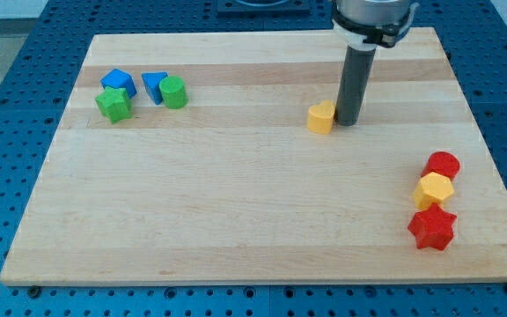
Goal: Place the yellow heart left close to red circle
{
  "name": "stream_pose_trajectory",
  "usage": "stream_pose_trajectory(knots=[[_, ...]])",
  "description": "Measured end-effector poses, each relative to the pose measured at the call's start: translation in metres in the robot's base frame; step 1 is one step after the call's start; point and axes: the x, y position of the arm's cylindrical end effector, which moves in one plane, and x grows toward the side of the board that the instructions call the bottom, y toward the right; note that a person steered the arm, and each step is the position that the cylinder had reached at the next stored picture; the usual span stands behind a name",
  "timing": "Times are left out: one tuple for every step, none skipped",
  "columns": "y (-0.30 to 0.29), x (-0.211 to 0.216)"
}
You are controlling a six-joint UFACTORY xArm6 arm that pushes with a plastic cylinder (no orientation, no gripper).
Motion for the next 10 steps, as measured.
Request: stream_pose_trajectory(knots=[[-0.018,-0.047],[-0.063,-0.007],[0.014,0.072],[0.035,0.065],[0.032,0.029],[0.046,0.024],[0.047,0.022],[0.05,0.037],[0.024,0.037],[0.02,0.037]])
